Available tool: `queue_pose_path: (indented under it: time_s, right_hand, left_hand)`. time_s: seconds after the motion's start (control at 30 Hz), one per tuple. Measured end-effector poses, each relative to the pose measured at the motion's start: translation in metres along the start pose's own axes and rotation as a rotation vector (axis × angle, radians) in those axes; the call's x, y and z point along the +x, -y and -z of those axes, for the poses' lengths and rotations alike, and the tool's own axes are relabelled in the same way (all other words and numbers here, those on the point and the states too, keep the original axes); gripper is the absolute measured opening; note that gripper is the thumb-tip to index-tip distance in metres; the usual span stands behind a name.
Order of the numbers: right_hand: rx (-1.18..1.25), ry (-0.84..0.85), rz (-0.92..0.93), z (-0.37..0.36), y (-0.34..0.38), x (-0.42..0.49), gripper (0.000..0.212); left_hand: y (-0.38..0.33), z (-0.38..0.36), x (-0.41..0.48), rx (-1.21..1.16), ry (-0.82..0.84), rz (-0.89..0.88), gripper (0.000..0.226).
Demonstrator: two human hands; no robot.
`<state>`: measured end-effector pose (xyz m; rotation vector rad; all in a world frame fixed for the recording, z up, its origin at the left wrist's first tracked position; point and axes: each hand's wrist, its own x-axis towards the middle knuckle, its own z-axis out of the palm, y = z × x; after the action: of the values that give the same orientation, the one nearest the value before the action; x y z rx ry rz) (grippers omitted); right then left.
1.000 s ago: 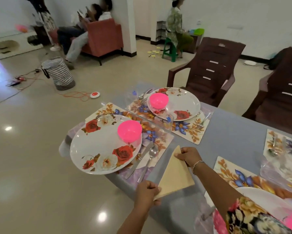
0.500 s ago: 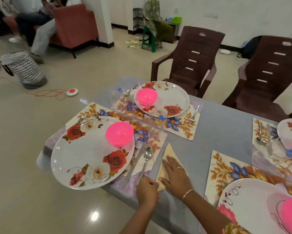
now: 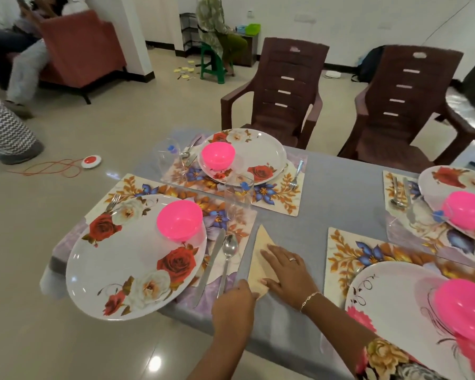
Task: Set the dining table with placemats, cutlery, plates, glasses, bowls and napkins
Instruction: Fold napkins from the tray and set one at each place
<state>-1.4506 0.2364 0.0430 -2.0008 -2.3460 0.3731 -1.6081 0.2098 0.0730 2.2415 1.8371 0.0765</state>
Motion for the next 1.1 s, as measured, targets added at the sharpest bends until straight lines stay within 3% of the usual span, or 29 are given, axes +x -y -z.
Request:
queue_pose_path:
  time_s: [0.1, 0.17, 0.37, 0.63, 0.73, 0.9, 0.97, 1.1]
  right_hand:
    - [0.09, -0.18, -0.002, 0.005, -0.015, -0.032, 0.051]
    - [0.061, -0.276, -0.004, 0.009, -0.029, -0.058, 0.046]
    - [-0.003, -0.425, -0.156, 0.021, -0.11, -0.163, 0.035]
    - [-0.043, -0.582, -0.454, 0.04, -0.248, -0.377, 0.045]
    - [-0.087, -0.587, -0.632, 0.042, -0.293, -0.457, 0.028]
    - [-0.128, -0.63, -0.82, 0.041, -0.355, -0.564, 0.043]
    - [-0.134, -0.609, -0.873, 0.042, -0.38, -0.595, 0.059]
    - [-0.174, -0.547, -0.948, 0.044, -0.445, -0.647, 0.065]
  left_hand:
    - [-0.012, -0.01, 0.003, 0.082, -0.219, -0.26, 0.025]
    - [-0.035, -0.017, 0.003, 0.076, -0.301, -0.343, 0.031]
    - [-0.16, -0.026, -0.019, -0.061, -0.335, -0.625, 0.017]
    - [-0.377, -0.079, -0.102, -0.253, -0.266, -0.869, 0.02]
    - [-0.455, -0.098, -0.138, -0.274, -0.212, -0.97, 0.024]
    - [-0.561, -0.123, -0.189, -0.311, -0.043, -1.073, 0.03]
    - [-0.599, -0.135, -0.202, -0.31, 0.003, -1.107, 0.042]
    - [-0.676, -0.175, -0.207, -0.329, 0.084, -1.152, 0.044]
